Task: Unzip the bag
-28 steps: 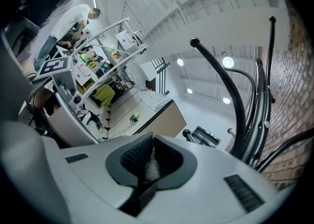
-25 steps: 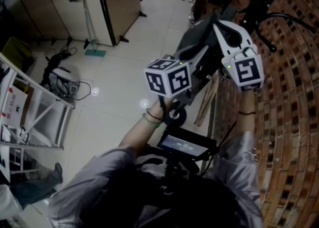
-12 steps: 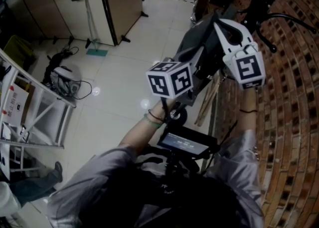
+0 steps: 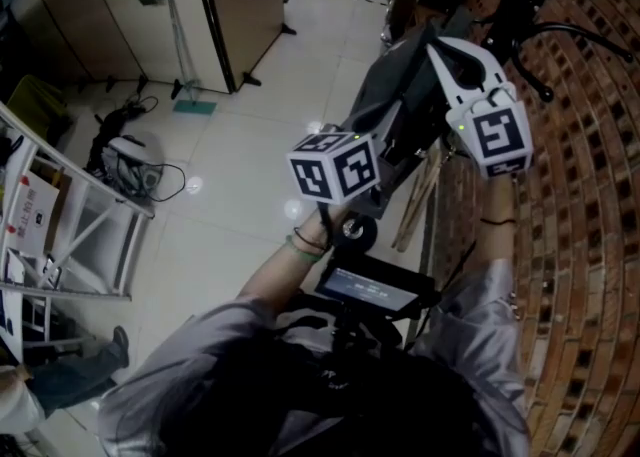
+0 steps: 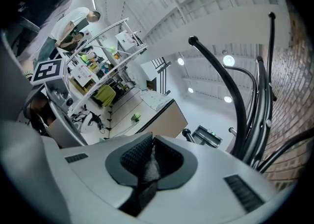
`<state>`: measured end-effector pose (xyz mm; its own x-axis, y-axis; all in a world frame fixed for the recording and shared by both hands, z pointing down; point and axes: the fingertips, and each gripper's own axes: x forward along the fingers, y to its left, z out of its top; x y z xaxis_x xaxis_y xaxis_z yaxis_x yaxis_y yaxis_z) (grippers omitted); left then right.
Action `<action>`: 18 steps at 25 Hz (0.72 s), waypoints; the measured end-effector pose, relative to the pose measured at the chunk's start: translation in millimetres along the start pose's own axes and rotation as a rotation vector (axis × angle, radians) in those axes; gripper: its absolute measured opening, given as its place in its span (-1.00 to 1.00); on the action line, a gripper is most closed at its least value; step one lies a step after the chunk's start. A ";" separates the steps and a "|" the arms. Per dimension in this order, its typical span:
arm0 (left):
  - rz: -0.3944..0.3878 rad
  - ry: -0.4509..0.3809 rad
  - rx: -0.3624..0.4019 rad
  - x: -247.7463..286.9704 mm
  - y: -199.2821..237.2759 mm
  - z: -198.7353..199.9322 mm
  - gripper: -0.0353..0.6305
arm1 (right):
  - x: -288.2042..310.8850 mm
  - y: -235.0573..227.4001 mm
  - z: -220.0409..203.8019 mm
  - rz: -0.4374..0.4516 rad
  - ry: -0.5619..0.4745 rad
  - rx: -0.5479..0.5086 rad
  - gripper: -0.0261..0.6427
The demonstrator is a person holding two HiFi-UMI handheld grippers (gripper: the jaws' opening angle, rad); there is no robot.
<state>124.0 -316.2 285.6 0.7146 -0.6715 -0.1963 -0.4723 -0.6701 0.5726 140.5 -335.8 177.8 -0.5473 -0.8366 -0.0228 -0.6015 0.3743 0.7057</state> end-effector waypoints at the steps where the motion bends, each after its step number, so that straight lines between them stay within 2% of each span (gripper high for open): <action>1: 0.000 0.003 0.000 -1.2 0.6 -1.7 -0.88 | -0.1 -0.1 0.0 -0.001 0.002 0.003 -0.83; 7: 0.009 0.019 -0.025 -8.9 7.3 -11.3 -0.88 | -0.4 -2.2 -1.0 -0.007 0.007 -0.006 -0.83; 13: 0.027 0.050 0.007 -18.6 15.0 -24.1 -0.88 | 0.3 -6.2 -2.0 -0.004 0.010 0.002 -0.82; 18: 0.042 0.081 -0.028 -31.4 27.0 -41.4 -0.88 | 1.0 -7.7 -1.5 -0.008 0.013 0.005 -0.82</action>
<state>110.1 -300.1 340.1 0.7344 -0.6702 -0.1067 -0.4891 -0.6317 0.6015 145.5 -340.1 173.4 -0.5353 -0.8445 -0.0191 -0.6086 0.3699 0.7020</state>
